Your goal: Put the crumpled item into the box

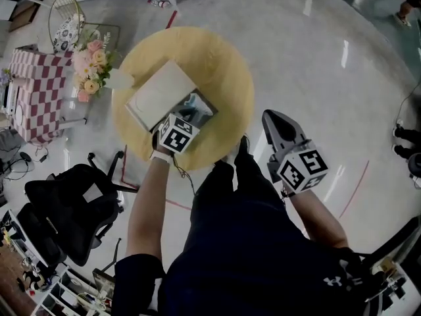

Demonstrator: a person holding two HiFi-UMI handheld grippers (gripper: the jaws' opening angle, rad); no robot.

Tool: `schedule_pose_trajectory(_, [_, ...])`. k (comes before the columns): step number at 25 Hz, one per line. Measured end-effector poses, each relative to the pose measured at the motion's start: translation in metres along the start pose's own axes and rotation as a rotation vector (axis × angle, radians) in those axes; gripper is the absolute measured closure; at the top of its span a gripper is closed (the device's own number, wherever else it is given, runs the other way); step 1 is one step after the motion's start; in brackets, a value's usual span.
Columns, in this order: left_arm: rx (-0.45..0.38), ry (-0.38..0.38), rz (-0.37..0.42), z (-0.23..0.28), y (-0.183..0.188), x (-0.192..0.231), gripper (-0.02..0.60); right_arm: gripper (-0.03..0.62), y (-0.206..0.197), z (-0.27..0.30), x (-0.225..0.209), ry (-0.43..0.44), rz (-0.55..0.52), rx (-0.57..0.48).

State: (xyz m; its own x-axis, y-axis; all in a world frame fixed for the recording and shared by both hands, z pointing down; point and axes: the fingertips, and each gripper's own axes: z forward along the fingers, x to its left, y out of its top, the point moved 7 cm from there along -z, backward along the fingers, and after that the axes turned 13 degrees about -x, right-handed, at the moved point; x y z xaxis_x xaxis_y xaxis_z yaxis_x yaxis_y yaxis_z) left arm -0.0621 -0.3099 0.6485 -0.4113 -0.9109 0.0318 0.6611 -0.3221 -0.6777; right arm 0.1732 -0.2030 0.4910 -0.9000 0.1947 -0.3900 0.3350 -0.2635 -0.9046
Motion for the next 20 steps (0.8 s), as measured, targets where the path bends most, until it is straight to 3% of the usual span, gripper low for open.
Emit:
schedule_pose_trajectory(14, [0.042,-0.019,-0.003,0.025,-0.010,0.005,0.552,0.591,-0.011,-0.005,-0.004,-0.027,0.011,0.027])
schedule_pose_trajectory(20, [0.053,0.011,-0.005,0.034,-0.015,0.008,0.546,0.591,-0.013,-0.003,-0.003,-0.022,0.010,0.029])
